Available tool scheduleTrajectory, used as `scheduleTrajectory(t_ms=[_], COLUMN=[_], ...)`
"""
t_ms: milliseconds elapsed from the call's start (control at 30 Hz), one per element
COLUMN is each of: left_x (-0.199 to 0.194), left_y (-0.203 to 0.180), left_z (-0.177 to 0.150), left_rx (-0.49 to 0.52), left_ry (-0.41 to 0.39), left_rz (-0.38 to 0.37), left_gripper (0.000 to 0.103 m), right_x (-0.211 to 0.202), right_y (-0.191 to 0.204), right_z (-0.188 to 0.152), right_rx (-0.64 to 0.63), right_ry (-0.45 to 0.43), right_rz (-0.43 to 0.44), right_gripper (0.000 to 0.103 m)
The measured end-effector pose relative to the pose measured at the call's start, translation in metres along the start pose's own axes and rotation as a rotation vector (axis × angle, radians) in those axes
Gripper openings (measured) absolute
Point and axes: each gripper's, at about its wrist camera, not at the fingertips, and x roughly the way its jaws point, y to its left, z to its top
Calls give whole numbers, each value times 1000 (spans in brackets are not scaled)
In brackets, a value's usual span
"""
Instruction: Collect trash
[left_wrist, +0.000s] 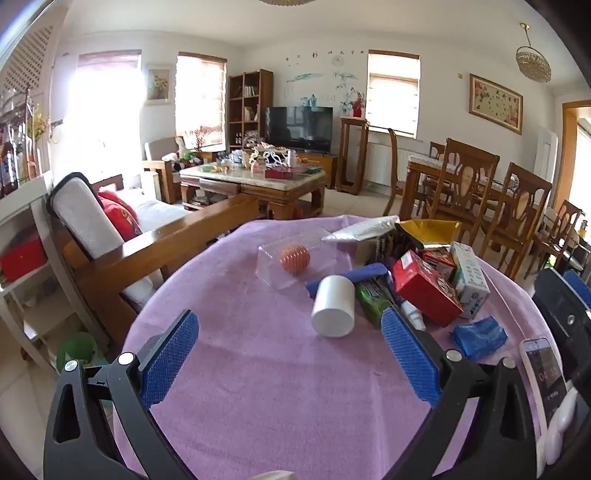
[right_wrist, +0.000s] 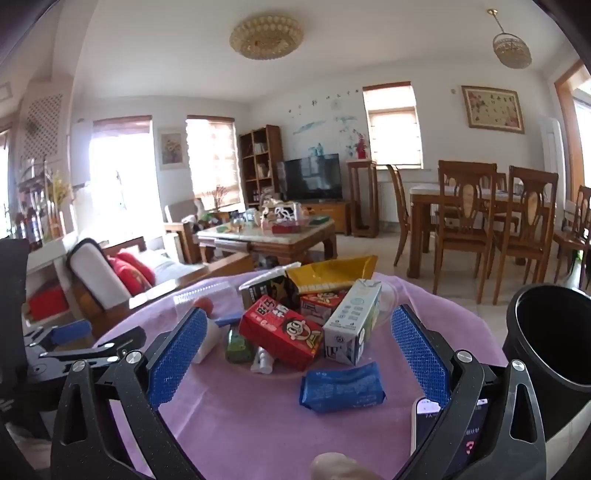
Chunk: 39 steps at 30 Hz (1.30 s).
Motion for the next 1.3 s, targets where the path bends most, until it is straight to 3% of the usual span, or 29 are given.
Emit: scheduleTrajectory(t_ms=[100, 200, 300, 533, 1300], left_x=[1, 14, 19, 7, 4], left_y=[-3, -2, -8, 9, 1], left_z=[-2, 6, 5, 2, 3], left_rx=[31, 21, 31, -33, 4], left_ry=[14, 52, 30, 9, -9], left_rz=[10, 34, 71, 56, 84], left_gripper=[98, 98, 98, 98, 98], right_x=[10, 10, 10, 11, 12], right_y=[3, -4, -8, -9, -24], right_z=[-3, 3, 2, -1, -4], right_rx=[6, 40, 53, 63, 125], right_ry=[43, 24, 19, 16, 26], right_rz=[-17, 9, 10, 7, 6], right_gripper=[98, 98, 98, 98, 98])
